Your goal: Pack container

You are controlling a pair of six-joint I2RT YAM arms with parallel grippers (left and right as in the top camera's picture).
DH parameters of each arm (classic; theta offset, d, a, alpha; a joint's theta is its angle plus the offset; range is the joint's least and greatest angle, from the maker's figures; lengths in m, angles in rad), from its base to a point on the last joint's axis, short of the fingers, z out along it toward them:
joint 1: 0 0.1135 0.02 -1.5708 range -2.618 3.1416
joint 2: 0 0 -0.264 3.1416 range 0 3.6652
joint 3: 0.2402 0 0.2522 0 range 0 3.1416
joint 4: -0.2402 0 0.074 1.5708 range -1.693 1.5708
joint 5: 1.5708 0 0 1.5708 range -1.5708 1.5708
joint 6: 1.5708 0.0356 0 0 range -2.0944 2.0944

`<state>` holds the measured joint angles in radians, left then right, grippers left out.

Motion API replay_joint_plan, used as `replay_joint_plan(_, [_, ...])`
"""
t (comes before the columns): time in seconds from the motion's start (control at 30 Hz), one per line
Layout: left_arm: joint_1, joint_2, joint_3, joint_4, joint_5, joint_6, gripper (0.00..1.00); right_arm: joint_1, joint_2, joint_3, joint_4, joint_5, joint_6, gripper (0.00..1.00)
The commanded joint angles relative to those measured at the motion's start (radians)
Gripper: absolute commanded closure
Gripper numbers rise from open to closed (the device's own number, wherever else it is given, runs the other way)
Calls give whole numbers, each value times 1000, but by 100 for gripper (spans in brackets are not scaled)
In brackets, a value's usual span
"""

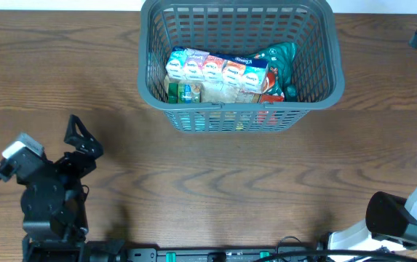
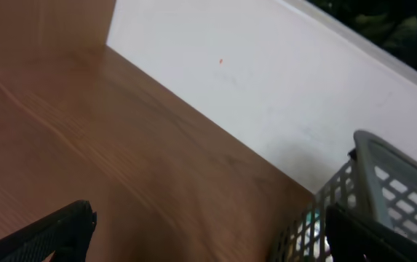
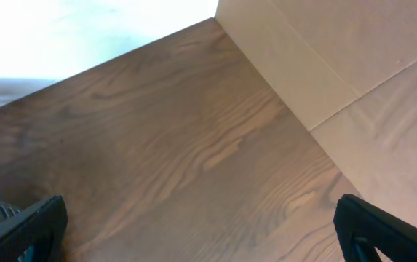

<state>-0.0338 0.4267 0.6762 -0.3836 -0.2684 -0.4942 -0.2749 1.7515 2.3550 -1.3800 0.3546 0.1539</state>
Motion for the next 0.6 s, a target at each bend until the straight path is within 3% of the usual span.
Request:
replay_joint_plan(0.0, [5, -39, -49, 9, 34, -13, 1, -5, 0, 2, -2, 3, 18, 1])
replay_joint_plan(0.57, [5, -262, -293, 13, 104, -12, 1, -5, 0, 2, -2, 3, 18, 1])
